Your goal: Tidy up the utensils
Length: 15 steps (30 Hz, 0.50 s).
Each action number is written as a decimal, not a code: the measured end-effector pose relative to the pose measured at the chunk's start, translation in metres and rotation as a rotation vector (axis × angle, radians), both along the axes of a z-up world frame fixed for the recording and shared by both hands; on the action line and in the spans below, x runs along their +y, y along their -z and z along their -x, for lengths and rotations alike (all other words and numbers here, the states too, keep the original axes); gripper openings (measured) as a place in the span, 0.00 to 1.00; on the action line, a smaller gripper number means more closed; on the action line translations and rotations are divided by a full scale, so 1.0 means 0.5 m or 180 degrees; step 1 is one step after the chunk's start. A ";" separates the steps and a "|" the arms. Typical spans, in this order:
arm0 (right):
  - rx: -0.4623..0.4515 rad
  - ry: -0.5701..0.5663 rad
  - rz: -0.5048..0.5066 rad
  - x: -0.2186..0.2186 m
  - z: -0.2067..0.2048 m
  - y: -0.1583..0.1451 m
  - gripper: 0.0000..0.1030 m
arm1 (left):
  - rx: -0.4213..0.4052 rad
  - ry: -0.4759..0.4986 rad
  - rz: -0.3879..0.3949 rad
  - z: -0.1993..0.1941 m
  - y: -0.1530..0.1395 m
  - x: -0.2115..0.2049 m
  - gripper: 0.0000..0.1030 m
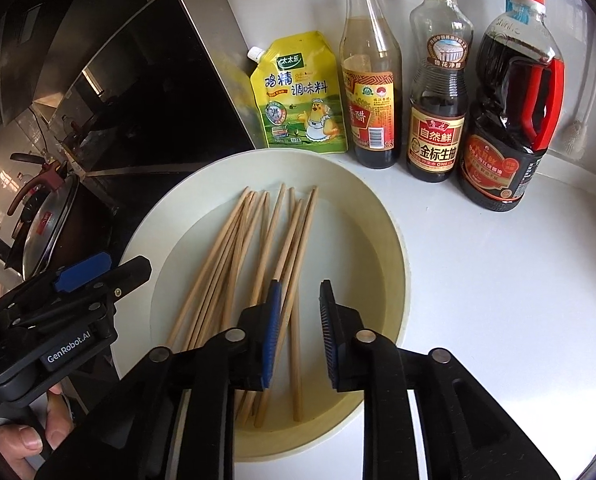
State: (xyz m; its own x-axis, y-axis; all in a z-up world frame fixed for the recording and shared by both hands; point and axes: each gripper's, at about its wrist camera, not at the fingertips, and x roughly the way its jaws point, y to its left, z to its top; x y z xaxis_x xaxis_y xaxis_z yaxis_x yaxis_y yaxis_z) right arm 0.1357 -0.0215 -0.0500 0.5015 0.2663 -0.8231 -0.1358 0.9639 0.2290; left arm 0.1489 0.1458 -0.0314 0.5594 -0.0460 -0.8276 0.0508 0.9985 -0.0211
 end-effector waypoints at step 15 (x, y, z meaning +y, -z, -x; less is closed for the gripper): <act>-0.0040 -0.0044 0.0033 0.010 0.030 -0.022 0.28 | -0.0133 -0.0035 -0.0036 0.047 -0.016 0.001 0.64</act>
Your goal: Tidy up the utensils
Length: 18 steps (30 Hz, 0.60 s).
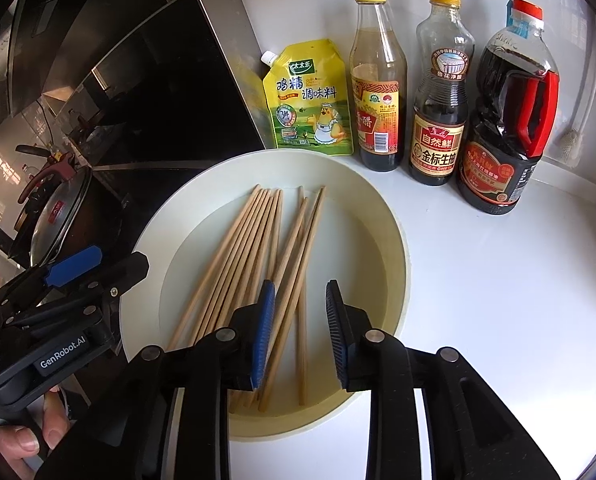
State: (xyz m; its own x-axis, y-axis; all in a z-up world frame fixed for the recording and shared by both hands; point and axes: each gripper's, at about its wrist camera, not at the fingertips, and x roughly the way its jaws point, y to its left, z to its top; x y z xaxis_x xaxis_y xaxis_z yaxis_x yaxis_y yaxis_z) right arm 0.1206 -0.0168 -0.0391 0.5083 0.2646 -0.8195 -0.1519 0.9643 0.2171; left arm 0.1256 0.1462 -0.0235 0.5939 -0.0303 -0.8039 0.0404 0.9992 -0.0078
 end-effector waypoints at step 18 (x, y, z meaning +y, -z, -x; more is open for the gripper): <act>-0.0042 0.0040 0.0092 0.003 0.022 -0.015 0.50 | 0.0038 -0.0095 0.0168 0.009 -0.008 0.020 0.76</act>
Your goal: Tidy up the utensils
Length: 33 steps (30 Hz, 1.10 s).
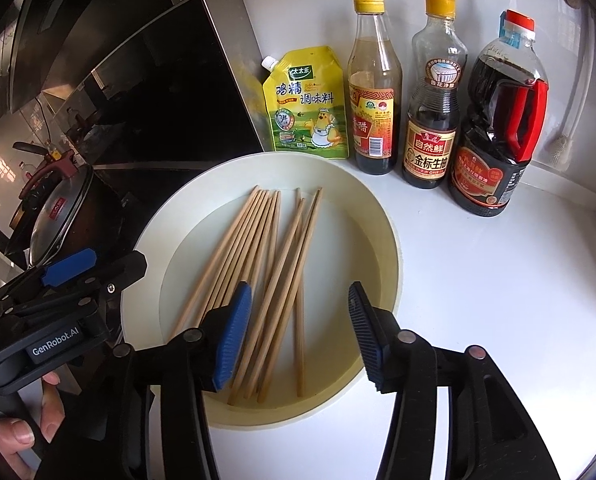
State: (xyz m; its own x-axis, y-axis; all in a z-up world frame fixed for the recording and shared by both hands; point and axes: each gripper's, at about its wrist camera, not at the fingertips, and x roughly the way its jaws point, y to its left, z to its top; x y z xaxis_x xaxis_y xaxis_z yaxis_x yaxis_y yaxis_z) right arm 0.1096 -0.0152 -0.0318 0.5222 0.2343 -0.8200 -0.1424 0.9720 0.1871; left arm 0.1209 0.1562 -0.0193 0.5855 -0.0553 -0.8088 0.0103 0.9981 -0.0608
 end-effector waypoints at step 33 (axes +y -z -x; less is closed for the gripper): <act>0.0046 0.0071 0.0054 -0.002 0.006 0.002 0.62 | -0.0025 -0.0151 -0.0261 -0.011 -0.006 0.007 0.94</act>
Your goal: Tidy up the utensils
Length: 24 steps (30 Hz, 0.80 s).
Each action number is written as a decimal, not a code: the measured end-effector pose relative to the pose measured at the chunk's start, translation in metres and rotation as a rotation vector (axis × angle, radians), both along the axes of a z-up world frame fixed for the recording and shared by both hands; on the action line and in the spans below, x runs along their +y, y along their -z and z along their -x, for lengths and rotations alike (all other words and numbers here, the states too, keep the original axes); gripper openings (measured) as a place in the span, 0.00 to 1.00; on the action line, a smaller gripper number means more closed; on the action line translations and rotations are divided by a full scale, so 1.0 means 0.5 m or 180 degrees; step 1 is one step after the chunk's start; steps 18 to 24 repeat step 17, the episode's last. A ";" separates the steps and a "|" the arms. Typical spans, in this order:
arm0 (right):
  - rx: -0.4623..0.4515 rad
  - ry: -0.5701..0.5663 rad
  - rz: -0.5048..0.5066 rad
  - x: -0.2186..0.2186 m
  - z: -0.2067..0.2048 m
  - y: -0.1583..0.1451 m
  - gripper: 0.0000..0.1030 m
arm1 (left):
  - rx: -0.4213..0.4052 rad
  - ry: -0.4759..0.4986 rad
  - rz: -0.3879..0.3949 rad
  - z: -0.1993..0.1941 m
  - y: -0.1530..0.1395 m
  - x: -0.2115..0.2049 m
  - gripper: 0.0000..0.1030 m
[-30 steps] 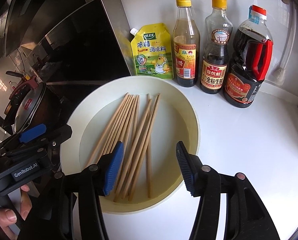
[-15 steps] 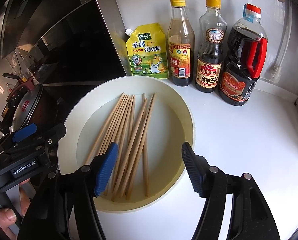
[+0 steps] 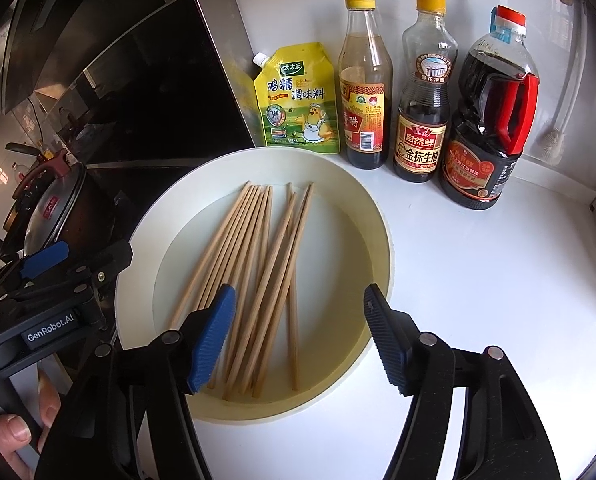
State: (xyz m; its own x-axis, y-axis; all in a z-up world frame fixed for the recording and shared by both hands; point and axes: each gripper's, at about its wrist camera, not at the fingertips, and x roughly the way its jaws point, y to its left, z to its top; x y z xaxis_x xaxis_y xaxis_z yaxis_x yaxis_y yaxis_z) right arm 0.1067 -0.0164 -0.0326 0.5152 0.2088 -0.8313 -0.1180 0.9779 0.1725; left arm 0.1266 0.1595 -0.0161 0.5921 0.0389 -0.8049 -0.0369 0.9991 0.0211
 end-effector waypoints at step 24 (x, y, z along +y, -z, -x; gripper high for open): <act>0.0003 -0.0003 -0.0001 0.000 -0.002 0.003 0.62 | 0.0066 0.0008 0.0040 -0.007 0.006 -0.002 0.94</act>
